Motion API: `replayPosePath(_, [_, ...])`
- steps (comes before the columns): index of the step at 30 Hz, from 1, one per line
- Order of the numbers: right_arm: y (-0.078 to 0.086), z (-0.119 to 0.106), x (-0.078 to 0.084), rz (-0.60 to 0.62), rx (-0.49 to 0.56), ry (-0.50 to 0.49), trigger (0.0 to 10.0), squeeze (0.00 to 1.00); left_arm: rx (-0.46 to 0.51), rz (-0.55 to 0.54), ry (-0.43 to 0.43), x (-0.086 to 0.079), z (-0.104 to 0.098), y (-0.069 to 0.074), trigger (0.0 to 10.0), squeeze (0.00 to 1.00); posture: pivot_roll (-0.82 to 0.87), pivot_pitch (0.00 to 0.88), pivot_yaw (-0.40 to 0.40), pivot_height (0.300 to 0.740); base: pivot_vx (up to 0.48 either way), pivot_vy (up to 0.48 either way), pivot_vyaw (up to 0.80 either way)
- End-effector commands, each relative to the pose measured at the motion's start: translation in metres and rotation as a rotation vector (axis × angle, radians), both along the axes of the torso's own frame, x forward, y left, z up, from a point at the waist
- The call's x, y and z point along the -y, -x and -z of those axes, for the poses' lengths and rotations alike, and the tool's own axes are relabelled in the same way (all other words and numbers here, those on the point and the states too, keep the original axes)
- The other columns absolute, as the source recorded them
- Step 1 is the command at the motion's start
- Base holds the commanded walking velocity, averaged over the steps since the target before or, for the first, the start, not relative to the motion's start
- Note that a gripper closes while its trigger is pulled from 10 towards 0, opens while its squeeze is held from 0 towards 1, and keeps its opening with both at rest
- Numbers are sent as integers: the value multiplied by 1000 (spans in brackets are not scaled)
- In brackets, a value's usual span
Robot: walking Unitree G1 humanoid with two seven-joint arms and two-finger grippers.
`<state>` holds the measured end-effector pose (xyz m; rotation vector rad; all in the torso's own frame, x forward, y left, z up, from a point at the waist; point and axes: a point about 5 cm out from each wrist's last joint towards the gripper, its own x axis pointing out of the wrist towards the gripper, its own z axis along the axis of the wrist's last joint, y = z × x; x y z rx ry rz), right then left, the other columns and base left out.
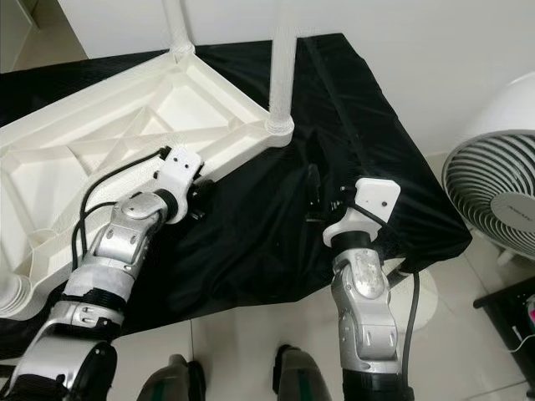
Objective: Building children table
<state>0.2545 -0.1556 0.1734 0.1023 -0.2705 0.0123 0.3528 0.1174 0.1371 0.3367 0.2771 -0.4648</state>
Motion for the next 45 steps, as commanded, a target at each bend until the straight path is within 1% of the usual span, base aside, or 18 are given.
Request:
replayPosePath(1, [2, -1, 0, 10, 11, -2, 10000, 0, 27, -499, -192, -54, 29, 3, 0, 0, -123, 150, 92, 740, 0, 0, 0])
replayPosePath(2, [2, -1, 0, 14, 12, -3, 10000, 0, 21, -523, -198, -60, 30, 4, 0, 0, -124, 149, 94, 740, 0, 0, 0])
replayPosePath(6, [2, -1, 0, 17, 13, -3, 10000, 0, 15, -553, -199, -66, 32, 6, 0, 0, -125, 148, 99, 740, 0, 0, 0])
replayPosePath(10, [2, -2, 0, 24, 16, -6, 10000, 0, 11, -649, -169, -78, 37, 15, 0, 0, -120, 149, 97, 740, 0, 0, 0])
replayPosePath(17, [0, -2, -2, 15, 18, -9, 10000, 0, 38, -749, -137, -84, 36, 23, 0, 0, -108, 152, 92, 740, 0, 0, 0])
replayPosePath(19, [0, -2, -4, 12, 17, -9, 10000, 0, 54, -817, -105, -93, 31, 26, 0, 0, -100, 156, 94, 740, 0, 0, 0])
replayPosePath(22, [0, -2, -4, 12, 14, -11, 10000, 0, 65, -849, -101, -99, 29, 28, 0, 0, -97, 159, 93, 740, 0, 0, 0])
replayPosePath(24, [0, 0, -5, 10, 10, -13, 10000, 0, 73, -885, -99, -109, 28, 32, 0, 0, -91, 150, 97, 740, 0, 0, 0])
replayPosePath(31, [0, 2, -7, 6, 4, -22, 10000, 0, 97, -920, -64, -116, 18, 35, 0, 0, -81, 146, 94, 740, 0, 0, 0])
replayPosePath(35, [-2, 2, -10, -6, 7, -24, 10000, 0, 109, -901, -54, -110, 11, 33, 0, 0, -73, 142, 95, 740, 0, 0, 0])
replayPosePath(36, [-2, 2, -11, -9, 8, -24, 10000, 0, 108, -883, -44, -106, 10, 32, 1098, 0, -73, 142, 95, 740, 0, 0, 0])
replayPosePath(37, [-3, 2, -12, -13, 9, -24, 10000, 0, 106, -845, -30, -101, 8, 30, 6314, 0, -69, 129, 98, 740, 0, 0, 0])
replayPosePath(39, [-3, 2, -12, -13, 9, -24, 10000, 0, 106, -845, -30, -101, 8, 30, 6314, 0, -69, 129, 98, 740, 0, 0, 0])
replayPosePath(40, [-3, 3, -13, -16, 8, -25, 10000, 0, 104, -795, -7, -94, 7, 28, 10000, 0, -65, 124, 97, 740, 0, 0, 0])
replayPosePath(41, [-4, 3, -14, -22, 8, -23, 10000, 0, 107, -723, 34, -86, 5, 27, 10000, 1000, -64, 119, 99, 740, 0, 0, 0])
replayPosePath(42, [-4, 3, -14, -22, 8, -23, 10000, 0, 107, -723, 34, -86, 5, 27, 10000, 1000, -64, 119, 99, 740, 0, 0, 0])
replayPosePath(43, [-4, 4, -14, -25, 7, -23, 10000, 0, 117, -664, 66, -80, 2, 26, 10000, 1000, -62, 116, 100, 740, 0, 0, 0])
replayPosePath(45, [-4, 4, -15, -28, 6, -23, 10000, 0, 132, -637, 86, -78, -2, 25, 10000, 1000, -60, 112, 100, 740, 0, 0, 0])
